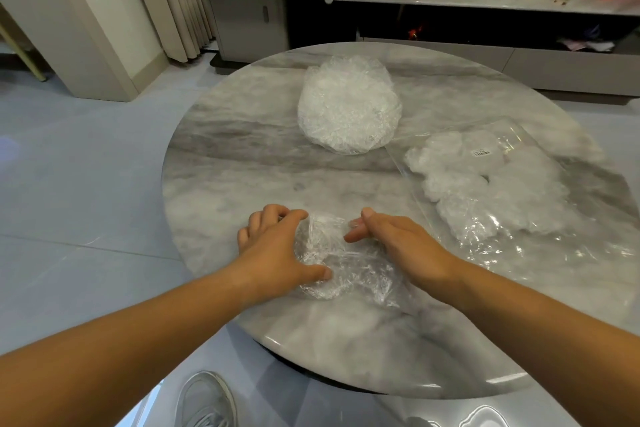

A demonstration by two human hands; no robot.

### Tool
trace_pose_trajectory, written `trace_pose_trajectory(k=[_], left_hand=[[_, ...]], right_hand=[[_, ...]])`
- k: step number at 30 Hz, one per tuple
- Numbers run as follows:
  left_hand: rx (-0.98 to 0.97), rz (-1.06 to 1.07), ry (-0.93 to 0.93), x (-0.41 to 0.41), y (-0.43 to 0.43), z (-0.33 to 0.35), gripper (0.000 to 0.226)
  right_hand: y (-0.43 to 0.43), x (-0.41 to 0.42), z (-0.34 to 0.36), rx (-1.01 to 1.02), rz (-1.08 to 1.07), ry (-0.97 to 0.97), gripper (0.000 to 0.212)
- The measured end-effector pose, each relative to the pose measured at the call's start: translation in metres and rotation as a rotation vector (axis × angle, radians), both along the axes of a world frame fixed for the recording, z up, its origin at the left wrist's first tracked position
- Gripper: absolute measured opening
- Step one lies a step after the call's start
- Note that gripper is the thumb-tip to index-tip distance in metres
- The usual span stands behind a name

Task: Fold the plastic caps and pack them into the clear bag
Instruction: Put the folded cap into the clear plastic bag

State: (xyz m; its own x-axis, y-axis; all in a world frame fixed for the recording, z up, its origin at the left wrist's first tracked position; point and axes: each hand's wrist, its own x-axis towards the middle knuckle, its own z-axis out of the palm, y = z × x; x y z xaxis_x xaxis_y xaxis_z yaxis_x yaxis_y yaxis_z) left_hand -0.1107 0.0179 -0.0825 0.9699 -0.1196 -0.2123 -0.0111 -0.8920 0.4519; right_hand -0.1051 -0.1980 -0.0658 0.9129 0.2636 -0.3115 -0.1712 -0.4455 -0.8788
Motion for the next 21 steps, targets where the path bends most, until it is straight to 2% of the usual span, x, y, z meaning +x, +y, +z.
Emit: trace_pose_trajectory(k=[3, 5, 7, 10, 13, 18, 21], left_hand=[[-0.01, -0.024, 0.01, 0.001, 0.002, -0.001, 0.103], [-0.019, -0.036, 0.022, 0.0, 0.003, -0.001, 0.106], [-0.03, -0.034, 0.033, 0.0, 0.005, 0.001, 0.109], [-0.039, -0.039, 0.058, 0.001, 0.009, 0.005, 0.114], [-0.043, -0.072, 0.07, 0.001, 0.016, 0.007, 0.114], [-0.106, -0.167, 0.151, 0.002, 0.028, 0.011, 0.108], [-0.186, -0.212, 0.242, 0.001, 0.025, 0.017, 0.116]], right_hand=[[0.002, 0.0, 0.002, 0.055, -0.049, 0.021, 0.049], [0.0, -0.005, 0.007, 0.064, -0.038, -0.049, 0.044], [-0.004, -0.014, 0.009, 0.017, 0.042, -0.213, 0.046], [-0.012, -0.03, 0.001, -0.211, 0.308, -0.566, 0.053], [-0.02, -0.045, -0.01, -0.353, 0.484, -0.732, 0.048], [-0.027, -0.064, -0.02, -0.472, 0.643, -0.804, 0.054], [-0.025, -0.071, -0.025, -0.499, 0.685, -0.801, 0.055]])
